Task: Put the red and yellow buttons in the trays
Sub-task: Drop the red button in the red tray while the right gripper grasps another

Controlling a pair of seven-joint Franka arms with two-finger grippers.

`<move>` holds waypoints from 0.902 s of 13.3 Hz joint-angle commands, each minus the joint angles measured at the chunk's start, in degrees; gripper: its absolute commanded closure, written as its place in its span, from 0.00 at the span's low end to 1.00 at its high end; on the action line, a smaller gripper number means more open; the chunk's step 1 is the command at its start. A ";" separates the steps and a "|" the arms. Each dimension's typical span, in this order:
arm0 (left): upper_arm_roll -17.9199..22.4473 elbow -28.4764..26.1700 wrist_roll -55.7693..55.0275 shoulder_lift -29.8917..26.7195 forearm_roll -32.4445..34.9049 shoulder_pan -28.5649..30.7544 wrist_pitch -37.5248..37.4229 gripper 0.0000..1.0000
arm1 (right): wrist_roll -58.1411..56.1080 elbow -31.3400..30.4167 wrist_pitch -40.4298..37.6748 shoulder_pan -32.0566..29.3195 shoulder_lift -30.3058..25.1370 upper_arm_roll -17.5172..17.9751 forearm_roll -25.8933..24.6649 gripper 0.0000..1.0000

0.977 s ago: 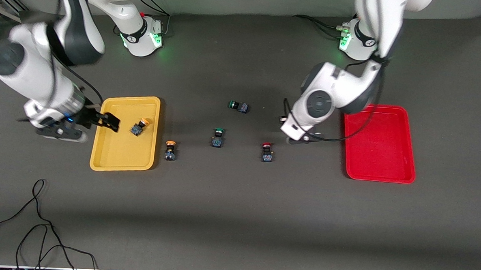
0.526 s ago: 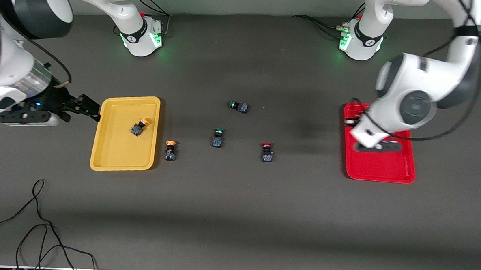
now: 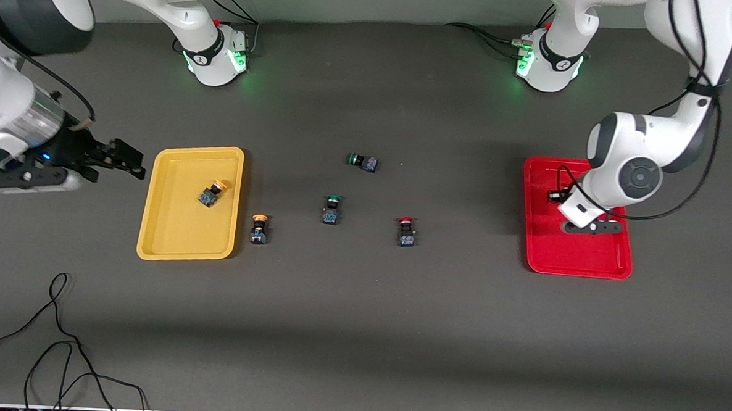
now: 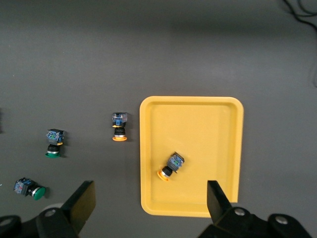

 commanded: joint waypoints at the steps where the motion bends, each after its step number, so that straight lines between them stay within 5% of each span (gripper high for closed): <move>1: -0.33 -2.16 -0.30 -1.33 1.01 0.16 3.40 1.00 | 6.08 1.34 6.72 0.42 9.12 4.25 0.56 0.00; 2: -0.33 -2.52 -0.30 -0.72 1.01 0.16 4.46 0.87 | 8.82 1.25 9.70 0.42 12.63 6.88 0.21 0.00; 3: -0.41 -2.52 -0.30 -0.80 1.01 0.16 4.39 0.10 | 11.63 1.16 13.13 0.60 16.49 8.73 -0.23 0.00; 4: -0.41 -2.26 -0.13 -1.59 1.01 0.07 3.69 0.00 | 14.44 0.64 17.16 1.30 20.36 9.71 -0.67 0.00; 7: -1.03 6.22 -1.26 -4.31 -0.21 -0.71 -11.54 0.00 | 18.84 0.19 25.53 2.97 29.87 10.33 -6.89 0.00; 11: -1.82 30.37 -10.38 0.49 -5.30 -7.11 -33.11 0.00 | 22.11 -0.07 29.42 3.24 36.12 10.34 -10.78 0.01; 12: -1.82 35.48 -14.24 2.60 -6.71 -8.79 -35.58 0.00 | 22.55 -0.16 29.25 3.24 36.22 10.34 -10.86 0.10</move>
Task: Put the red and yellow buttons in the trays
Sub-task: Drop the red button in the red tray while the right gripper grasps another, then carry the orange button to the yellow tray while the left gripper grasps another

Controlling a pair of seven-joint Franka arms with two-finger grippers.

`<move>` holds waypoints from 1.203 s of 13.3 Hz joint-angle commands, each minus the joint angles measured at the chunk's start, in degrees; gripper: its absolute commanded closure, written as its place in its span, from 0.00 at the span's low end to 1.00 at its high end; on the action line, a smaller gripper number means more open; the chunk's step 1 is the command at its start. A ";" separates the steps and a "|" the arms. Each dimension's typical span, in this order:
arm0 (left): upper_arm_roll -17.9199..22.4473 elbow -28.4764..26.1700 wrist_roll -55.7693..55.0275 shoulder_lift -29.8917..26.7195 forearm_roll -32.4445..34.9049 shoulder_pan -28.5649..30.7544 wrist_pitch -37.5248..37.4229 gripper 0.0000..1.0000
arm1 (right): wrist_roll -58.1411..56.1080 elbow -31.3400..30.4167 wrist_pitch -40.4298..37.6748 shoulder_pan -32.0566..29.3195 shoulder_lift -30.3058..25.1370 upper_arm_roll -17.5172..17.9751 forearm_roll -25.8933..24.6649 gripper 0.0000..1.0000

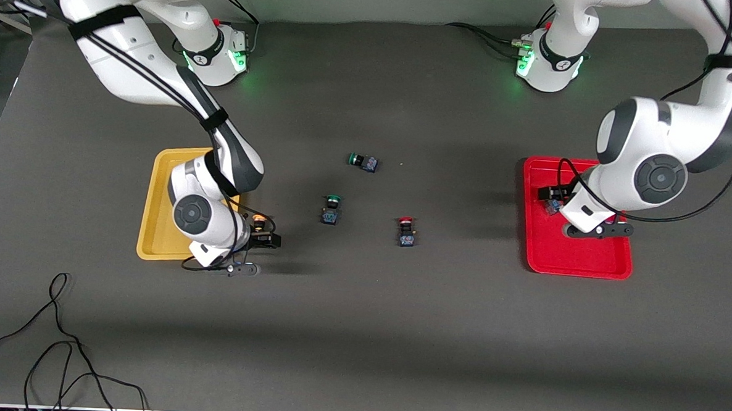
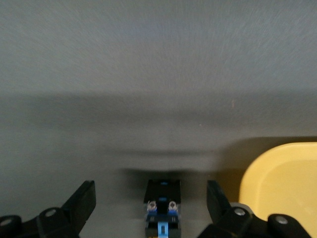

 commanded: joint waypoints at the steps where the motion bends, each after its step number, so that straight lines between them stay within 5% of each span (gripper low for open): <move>1: 0.40 16.03 -10.72 8.15 -3.06 -5.96 -7.38 0.00 | 2.86 0.66 -0.56 0.14 0.56 0.25 -1.78 0.23; 5: 0.13 28.62 -27.51 21.77 -6.67 -12.99 -2.85 0.00 | 3.03 0.12 -3.01 0.23 0.39 0.34 -1.26 0.79; 7: 0.13 29.70 -33.68 25.56 -6.67 -16.42 4.17 0.00 | 3.21 0.48 -4.87 0.14 -0.57 0.34 -1.17 0.95; 12: 0.13 28.92 -36.87 33.56 -5.54 -23.37 18.95 0.01 | -3.70 -1.88 -11.20 -4.24 -11.37 -1.93 -0.99 0.94; 16: 0.22 25.68 -36.16 36.91 -2.11 -25.58 26.94 0.02 | -15.50 -12.68 -1.49 -4.60 -14.47 -8.62 4.19 0.87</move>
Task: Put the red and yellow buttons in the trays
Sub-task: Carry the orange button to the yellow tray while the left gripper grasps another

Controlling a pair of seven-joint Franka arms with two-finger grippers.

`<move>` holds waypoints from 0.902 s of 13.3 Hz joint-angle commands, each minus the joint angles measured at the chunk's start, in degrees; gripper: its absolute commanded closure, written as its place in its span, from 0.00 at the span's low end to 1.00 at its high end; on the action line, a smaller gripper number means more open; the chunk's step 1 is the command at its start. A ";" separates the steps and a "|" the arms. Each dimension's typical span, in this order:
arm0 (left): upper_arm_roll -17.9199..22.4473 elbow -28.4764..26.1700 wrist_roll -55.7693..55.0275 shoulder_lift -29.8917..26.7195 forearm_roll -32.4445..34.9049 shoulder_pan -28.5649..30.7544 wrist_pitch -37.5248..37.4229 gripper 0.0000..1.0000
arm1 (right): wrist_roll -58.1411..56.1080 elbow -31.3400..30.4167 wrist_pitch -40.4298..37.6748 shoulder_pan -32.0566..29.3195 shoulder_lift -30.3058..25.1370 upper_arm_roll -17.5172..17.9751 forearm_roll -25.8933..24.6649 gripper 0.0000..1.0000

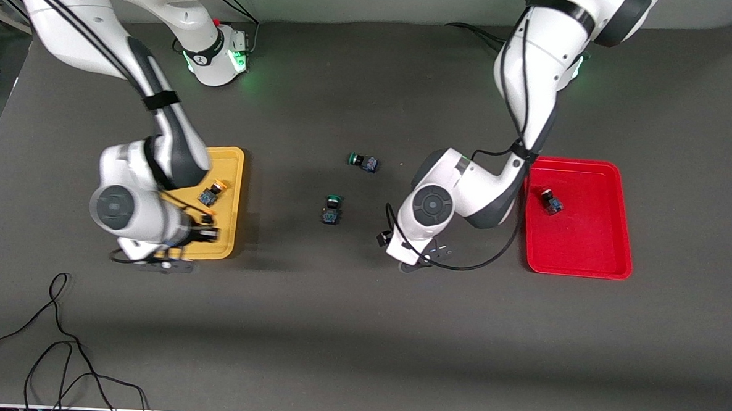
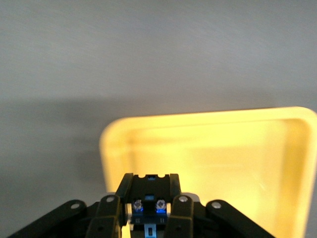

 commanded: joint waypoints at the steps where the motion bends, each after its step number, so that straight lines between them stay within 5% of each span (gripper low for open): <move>1: 1.01 -3.93 -0.12 0.94 1.55 -1.79 7.30 0.04 | -3.49 -8.14 9.38 0.62 -1.06 -1.40 1.98 0.75; 2: 1.01 -5.78 0.05 0.94 1.73 -1.79 9.69 0.14 | -3.14 -8.15 9.75 0.62 -0.80 -1.40 2.07 0.05; 3: 1.01 -6.06 0.06 0.86 1.99 -1.79 9.71 0.50 | -2.79 -8.06 9.23 0.62 -1.49 -1.40 2.07 0.00; 4: 0.92 -6.06 -0.47 0.51 1.91 -1.71 9.45 0.99 | -2.70 -7.97 8.10 0.53 -3.24 -1.67 2.07 0.00; 7: 1.10 -4.75 -0.56 -1.60 1.29 -0.48 4.47 1.00 | -3.92 -6.40 0.55 0.53 -12.45 -3.86 4.69 0.00; 12: 1.27 -5.17 9.42 -14.06 1.38 6.54 -18.28 1.00 | -14.01 -2.27 -11.22 0.62 -26.88 -6.75 6.28 0.00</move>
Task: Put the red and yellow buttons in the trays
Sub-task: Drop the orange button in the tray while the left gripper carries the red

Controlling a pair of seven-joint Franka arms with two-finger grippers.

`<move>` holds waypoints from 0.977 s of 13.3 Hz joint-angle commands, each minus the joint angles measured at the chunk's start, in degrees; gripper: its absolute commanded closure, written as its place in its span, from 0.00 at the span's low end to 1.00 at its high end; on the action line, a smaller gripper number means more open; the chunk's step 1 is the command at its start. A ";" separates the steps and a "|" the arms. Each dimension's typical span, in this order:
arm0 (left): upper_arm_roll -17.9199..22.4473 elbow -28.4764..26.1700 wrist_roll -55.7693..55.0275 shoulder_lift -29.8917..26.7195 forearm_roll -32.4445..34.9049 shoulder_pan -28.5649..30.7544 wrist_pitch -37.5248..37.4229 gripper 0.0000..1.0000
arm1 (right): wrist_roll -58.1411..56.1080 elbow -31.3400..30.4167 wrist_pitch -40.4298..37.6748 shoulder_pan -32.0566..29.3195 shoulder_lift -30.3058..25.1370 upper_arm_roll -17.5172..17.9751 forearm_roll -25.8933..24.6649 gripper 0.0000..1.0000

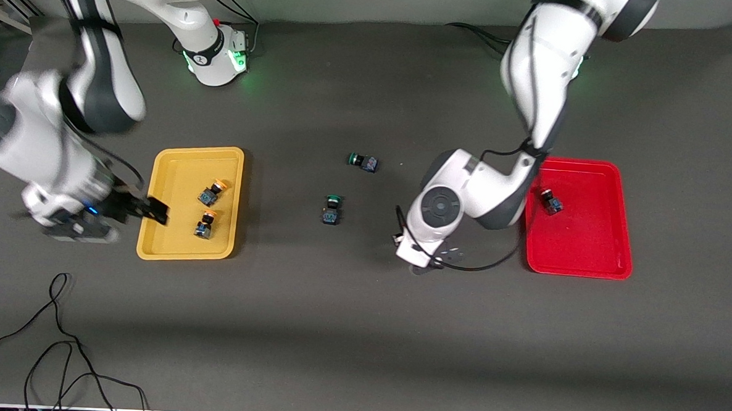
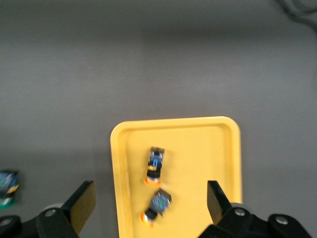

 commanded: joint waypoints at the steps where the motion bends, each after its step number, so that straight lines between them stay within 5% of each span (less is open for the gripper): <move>1: -0.01 -7.01 9.42 -9.74 0.33 5.29 -8.25 1.00 | -7.24 1.89 -6.83 0.30 -5.50 -3.20 3.74 0.00; 3: 0.34 -16.75 21.52 -16.60 1.03 10.65 -7.22 1.00 | -8.57 7.15 -15.09 0.48 -6.56 -4.00 4.46 0.00; 6: 0.69 -24.51 35.60 -21.01 4.10 20.49 -6.51 1.00 | -10.59 10.17 -18.03 0.48 -5.43 -3.91 4.11 0.00; 9: 0.69 -28.21 46.60 -20.68 7.35 28.05 -2.57 1.00 | -10.68 10.35 -18.03 0.48 -4.54 -3.91 3.85 0.00; 13: 0.78 -36.13 57.70 -16.55 8.24 36.33 13.86 1.00 | -11.12 11.14 -18.11 0.39 -4.19 -3.91 3.67 0.00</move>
